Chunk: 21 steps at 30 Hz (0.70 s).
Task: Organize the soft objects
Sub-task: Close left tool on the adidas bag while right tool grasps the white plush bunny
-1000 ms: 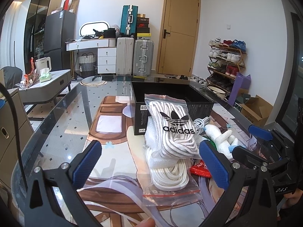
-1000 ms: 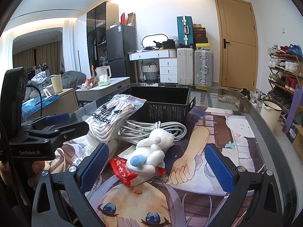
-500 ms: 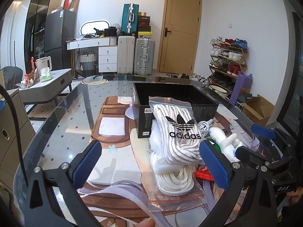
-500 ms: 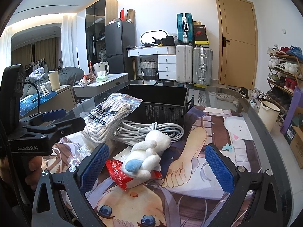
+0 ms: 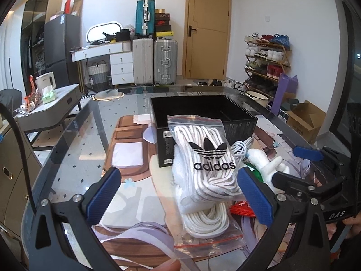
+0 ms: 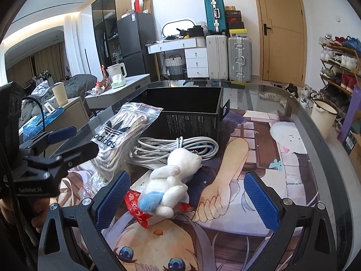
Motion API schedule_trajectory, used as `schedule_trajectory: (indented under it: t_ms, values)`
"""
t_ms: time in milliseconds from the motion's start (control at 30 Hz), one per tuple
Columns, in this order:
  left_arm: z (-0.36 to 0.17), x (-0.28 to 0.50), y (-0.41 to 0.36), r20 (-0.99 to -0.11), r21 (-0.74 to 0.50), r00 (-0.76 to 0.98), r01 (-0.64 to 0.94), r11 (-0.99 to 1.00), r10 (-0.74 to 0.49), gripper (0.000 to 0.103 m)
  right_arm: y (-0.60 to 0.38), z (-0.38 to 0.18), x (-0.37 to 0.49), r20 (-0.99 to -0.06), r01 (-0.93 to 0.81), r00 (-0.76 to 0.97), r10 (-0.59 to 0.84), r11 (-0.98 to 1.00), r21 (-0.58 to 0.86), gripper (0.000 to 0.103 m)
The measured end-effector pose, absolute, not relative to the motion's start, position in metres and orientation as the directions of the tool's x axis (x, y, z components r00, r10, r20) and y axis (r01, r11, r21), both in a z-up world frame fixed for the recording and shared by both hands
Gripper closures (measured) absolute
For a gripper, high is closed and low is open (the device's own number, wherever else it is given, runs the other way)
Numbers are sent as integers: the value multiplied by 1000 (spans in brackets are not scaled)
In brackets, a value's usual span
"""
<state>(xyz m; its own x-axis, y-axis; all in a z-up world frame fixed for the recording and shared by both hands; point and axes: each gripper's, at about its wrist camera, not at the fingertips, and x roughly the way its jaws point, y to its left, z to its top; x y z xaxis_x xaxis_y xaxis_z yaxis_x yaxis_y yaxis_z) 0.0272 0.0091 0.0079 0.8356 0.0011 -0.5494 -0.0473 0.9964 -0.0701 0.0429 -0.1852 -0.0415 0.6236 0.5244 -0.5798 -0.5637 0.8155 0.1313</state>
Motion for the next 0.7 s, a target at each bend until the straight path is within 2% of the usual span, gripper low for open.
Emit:
schedule_trajectory:
  t_ms: [200, 267, 433, 600, 700]
  values:
    - [10, 37, 12, -561, -85, 828, -49, 995, -7, 0, -181, -49, 57, -611, -560, 581, 538, 809, 179, 2]
    - [10, 40, 11, -564, -86, 826, -43, 995, -13, 0, -180, -52, 61, -621, -561, 569, 540, 807, 188, 7]
    - [8, 46, 7, -573, -74, 819, -37, 997, -12, 0, -178, -63, 68, -648, -560, 521, 556, 795, 231, 28]
    - [7, 49, 5, -581, -85, 814, -31, 996, -24, 0, -177, -66, 68, -648, -572, 515, 561, 788, 228, 42]
    - [7, 50, 3, -581, -83, 814, -30, 996, -24, 1, -177, -66, 67, -644, -570, 519, 562, 789, 229, 45]
